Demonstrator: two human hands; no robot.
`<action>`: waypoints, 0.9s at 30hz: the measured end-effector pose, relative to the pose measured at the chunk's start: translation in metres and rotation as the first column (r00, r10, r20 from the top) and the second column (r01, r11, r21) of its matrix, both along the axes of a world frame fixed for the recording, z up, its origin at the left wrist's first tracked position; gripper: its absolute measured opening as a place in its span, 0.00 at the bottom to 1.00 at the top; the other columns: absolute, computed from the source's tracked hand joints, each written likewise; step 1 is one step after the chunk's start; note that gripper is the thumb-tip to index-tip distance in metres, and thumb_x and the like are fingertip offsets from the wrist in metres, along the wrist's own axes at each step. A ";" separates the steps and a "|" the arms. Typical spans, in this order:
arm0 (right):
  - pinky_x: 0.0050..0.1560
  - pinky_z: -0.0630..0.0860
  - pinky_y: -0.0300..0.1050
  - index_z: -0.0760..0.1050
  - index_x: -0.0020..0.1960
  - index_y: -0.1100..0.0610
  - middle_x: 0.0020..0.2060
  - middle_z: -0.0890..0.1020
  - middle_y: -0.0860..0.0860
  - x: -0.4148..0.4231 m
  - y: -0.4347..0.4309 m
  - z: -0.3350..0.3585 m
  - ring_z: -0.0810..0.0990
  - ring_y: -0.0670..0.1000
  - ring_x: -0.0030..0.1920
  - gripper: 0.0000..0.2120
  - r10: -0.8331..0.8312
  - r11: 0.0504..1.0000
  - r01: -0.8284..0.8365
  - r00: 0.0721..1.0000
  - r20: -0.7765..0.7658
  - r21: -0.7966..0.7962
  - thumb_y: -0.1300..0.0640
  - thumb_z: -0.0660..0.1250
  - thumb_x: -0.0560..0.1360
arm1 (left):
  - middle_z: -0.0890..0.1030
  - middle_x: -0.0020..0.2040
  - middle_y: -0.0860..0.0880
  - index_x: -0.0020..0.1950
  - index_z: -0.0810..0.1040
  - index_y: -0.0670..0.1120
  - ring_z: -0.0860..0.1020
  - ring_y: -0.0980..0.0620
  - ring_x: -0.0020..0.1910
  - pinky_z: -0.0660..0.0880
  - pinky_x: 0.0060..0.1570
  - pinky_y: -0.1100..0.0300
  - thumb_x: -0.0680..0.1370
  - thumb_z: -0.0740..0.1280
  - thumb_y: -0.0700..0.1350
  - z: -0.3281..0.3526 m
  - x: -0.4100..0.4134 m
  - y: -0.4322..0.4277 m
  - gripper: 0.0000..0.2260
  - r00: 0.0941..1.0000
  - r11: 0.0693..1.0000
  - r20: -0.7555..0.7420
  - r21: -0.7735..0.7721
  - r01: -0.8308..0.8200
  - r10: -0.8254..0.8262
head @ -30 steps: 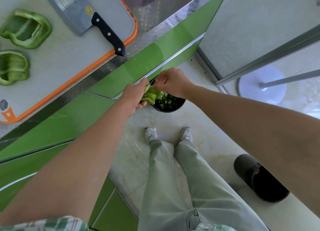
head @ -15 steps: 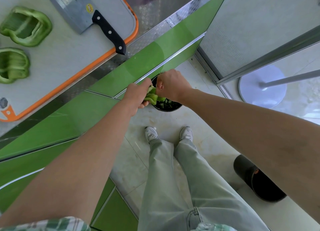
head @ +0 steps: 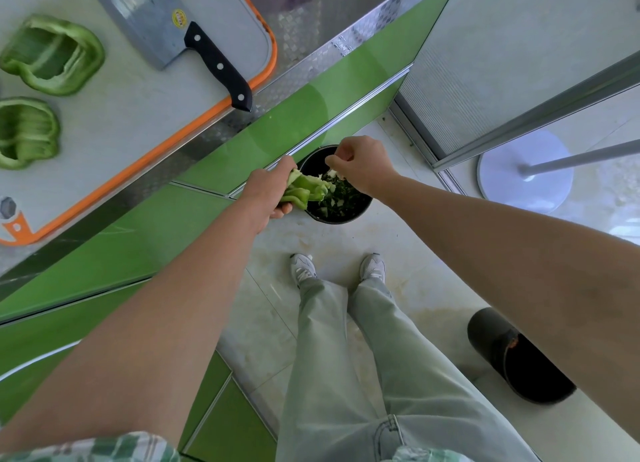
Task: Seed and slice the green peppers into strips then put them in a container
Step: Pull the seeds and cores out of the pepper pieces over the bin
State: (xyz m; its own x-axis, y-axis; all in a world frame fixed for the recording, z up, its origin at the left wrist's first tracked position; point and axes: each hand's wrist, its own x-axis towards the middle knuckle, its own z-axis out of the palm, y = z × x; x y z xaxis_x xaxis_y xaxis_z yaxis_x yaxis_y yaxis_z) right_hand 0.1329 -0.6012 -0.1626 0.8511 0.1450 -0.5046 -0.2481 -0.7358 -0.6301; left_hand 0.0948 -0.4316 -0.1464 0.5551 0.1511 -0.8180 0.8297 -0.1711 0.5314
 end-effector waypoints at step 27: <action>0.34 0.72 0.41 0.79 0.40 0.59 0.34 0.79 0.52 0.002 -0.009 -0.009 0.78 0.53 0.37 0.14 0.142 0.970 -0.157 0.986 -0.087 -0.187 0.49 0.66 0.76 | 0.73 0.33 0.44 0.41 0.70 0.41 0.68 0.50 0.24 0.59 0.18 0.70 0.76 0.63 0.50 0.004 0.003 -0.007 0.12 1.000 0.999 0.015 0.048 -0.008 0.007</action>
State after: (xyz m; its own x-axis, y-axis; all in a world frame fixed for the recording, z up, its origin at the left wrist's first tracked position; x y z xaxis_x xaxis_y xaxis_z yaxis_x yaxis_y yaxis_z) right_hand 0.1347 -0.6106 -0.1712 0.7872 0.1620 -0.5951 -0.1660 -0.8737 -0.4574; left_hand 0.0982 -0.4390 -0.1429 0.5657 0.1944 -0.8013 0.8231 -0.1909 0.5348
